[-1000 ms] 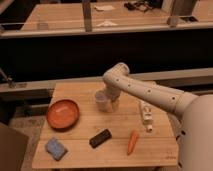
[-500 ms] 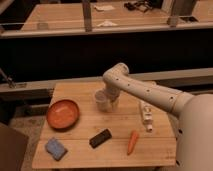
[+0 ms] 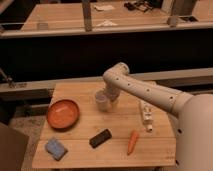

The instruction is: Pick up the ceramic cup

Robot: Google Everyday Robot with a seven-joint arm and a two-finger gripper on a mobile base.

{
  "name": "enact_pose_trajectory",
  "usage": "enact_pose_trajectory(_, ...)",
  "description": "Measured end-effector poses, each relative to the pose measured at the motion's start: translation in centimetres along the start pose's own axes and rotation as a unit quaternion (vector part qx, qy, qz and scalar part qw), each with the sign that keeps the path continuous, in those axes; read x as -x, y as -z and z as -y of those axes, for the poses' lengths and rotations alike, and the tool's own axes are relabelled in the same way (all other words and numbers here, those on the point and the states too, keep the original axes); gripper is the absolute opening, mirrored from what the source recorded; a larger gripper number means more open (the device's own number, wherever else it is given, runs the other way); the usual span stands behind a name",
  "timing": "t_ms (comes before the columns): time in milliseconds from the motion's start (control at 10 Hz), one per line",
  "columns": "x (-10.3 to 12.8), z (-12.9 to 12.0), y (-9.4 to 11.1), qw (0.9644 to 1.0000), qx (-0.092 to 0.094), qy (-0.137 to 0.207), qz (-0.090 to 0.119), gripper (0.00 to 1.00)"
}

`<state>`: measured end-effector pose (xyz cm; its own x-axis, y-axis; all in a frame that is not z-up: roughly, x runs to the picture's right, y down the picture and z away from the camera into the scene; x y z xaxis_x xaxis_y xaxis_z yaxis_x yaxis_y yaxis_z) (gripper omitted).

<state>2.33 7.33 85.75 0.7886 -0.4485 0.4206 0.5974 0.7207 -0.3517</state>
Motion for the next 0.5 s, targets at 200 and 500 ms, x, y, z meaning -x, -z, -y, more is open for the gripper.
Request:
enact_pose_trajectory(200, -0.09, 0.07, 0.14, 1.0, -0.001, 0.002, 0.001, 0.53)
enact_pose_trajectory(500, -0.35, 0.3, 0.72, 1.0, -0.003, 0.003, 0.003, 0.37)
